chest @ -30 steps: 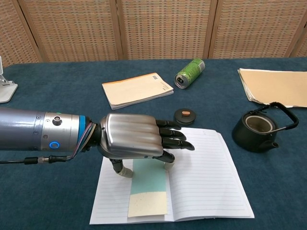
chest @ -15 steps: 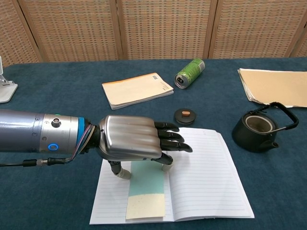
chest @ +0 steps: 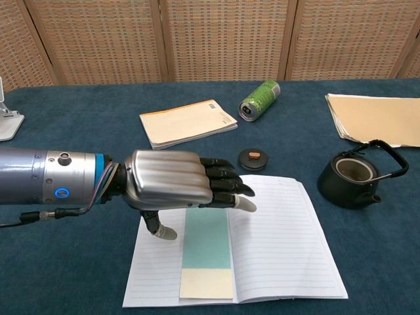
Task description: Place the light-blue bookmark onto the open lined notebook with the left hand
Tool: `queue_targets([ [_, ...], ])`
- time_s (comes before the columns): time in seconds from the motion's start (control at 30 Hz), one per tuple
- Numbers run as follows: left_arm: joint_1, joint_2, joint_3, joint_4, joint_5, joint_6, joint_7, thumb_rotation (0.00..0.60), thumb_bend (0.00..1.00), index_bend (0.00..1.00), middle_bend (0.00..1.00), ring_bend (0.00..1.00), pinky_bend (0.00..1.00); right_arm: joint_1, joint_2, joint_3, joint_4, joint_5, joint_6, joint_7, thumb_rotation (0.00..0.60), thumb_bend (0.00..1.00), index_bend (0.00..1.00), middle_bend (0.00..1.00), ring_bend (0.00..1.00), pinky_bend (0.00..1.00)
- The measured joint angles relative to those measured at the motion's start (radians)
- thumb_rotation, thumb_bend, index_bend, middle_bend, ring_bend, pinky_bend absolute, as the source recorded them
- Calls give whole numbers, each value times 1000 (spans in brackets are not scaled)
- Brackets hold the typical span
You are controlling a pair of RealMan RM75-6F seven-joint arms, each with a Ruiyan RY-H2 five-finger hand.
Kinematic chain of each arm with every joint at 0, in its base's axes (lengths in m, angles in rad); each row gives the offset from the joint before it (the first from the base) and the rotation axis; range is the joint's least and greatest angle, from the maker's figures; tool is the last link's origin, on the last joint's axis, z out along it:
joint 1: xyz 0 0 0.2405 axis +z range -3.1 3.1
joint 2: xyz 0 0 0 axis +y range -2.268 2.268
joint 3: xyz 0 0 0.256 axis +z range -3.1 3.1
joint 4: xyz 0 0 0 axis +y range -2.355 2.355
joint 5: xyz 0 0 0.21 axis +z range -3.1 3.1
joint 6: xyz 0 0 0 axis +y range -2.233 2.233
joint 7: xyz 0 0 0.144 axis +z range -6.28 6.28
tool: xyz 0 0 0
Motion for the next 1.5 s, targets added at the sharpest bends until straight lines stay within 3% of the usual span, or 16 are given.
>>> queue_targets([
  [0.07,4,24,2,-23,-15,-4,-19,600,361,0,0,0,0,0,0,-1,0,-2,-1,0,600,85,0,0,0,0],
  [0.2,7,77,11,-68,-40,-34,-39,600,726,0,0,0,0,2,-1,-3,-1,-5,-2,-1,600,85,0,0,0,0],
  [0.3,7,106,18,-96,-58,-61,-52,600,945,0,0,0,1,2,-1,-4,-2,-7,-1,-3,600,86,0,0,0,0],
  [0.37,5,120,22,-111,-70,-82,-64,600,994,0,0,0,12,1,-1,-4,-4,-8,1,-3,600,86,0,0,0,0],
  [1.0,-15,128,16,-161,-125,-199,-27,600,1000,110,0,0,76,2,1,-4,-5,-5,-3,-1,600,85,0,0,0,0],
  [1.5,-12,111,8,-167,-147,-228,4,600,1000,129,0,0,78,2,1,-4,-7,-5,-3,-2,600,85,0,0,0,0],
])
